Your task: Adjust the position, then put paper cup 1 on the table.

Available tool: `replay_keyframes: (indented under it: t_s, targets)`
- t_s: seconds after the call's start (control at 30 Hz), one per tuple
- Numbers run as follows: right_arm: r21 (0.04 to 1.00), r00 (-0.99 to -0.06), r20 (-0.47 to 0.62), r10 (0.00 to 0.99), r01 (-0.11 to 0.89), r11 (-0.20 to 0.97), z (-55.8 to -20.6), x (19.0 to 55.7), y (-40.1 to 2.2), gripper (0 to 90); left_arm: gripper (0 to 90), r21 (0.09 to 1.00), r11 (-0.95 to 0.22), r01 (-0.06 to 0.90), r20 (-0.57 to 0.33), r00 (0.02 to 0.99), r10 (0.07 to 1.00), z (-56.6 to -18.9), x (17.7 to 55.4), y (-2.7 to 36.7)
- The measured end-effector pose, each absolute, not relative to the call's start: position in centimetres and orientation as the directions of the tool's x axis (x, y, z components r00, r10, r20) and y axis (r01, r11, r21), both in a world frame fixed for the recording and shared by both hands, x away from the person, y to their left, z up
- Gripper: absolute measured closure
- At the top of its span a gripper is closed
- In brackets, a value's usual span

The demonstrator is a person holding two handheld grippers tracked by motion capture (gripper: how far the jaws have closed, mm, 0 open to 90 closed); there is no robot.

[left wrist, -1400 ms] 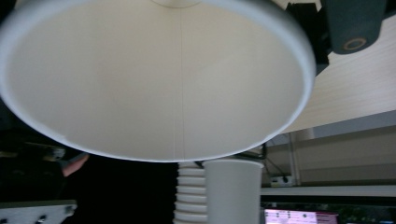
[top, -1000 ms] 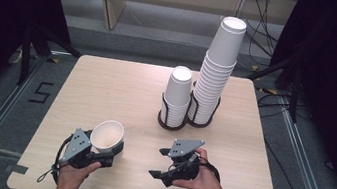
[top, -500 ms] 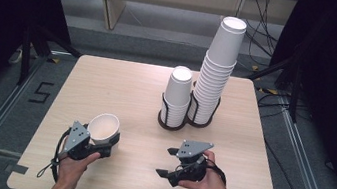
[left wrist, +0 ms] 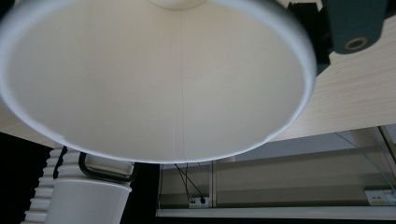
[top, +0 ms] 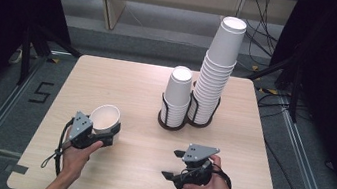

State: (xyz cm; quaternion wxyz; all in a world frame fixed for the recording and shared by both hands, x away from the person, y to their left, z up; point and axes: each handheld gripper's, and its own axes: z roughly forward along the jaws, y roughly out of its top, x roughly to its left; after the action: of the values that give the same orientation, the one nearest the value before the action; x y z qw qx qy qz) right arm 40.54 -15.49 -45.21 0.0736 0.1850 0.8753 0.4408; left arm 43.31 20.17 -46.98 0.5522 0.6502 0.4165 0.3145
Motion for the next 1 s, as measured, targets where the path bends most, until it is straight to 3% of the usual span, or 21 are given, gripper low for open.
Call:
replay_keyframes:
  t_s: [1.0]
  targets:
    - [0.787, -0.903, 0.034, 0.428, 0.289, 0.546, -45.9, 39.4, -17.7, 22.2, 13.4, 0.982, -0.029, 0.187, -0.043, 0.369, 0.929, -46.0, 49.2, 21.9]
